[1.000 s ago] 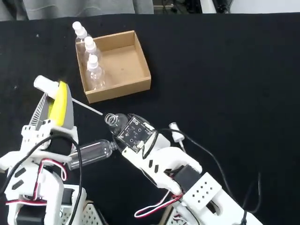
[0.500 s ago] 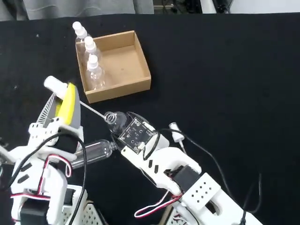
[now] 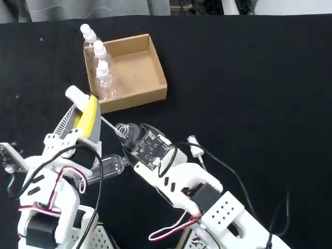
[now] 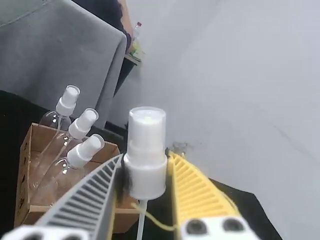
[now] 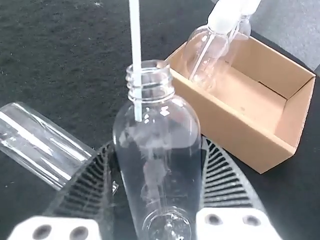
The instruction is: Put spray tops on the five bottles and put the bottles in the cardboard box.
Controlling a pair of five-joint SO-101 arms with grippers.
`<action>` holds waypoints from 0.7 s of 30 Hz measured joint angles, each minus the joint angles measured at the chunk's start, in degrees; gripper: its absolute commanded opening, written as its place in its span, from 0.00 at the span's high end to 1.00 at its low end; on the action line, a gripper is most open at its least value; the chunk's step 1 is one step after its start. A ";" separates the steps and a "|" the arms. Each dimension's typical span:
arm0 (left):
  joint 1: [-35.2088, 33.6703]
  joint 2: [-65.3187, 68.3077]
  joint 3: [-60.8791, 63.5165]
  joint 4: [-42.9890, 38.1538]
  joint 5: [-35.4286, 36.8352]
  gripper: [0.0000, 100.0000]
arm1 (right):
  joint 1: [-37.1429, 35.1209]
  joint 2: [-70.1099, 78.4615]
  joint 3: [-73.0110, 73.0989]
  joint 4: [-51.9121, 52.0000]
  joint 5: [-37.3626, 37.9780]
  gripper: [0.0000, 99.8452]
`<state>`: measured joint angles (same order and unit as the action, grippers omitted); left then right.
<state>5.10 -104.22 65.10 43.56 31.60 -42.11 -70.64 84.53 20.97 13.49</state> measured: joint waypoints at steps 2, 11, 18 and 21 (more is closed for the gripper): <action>0.00 -0.18 0.09 0.00 0.00 0.97 | 0.00 0.00 0.00 0.00 0.00 0.89; 0.09 0.35 1.49 0.00 -0.26 0.97 | 0.00 0.00 0.00 0.00 0.00 0.89; 0.35 -0.18 1.76 0.00 -5.63 0.97 | 0.00 0.00 0.00 0.00 0.00 0.89; 0.35 -0.18 2.55 0.00 -6.15 0.97 | -0.09 0.00 0.00 -0.09 0.00 0.89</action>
<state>5.45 -104.40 67.65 43.56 25.45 -42.20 -70.64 84.53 20.88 13.49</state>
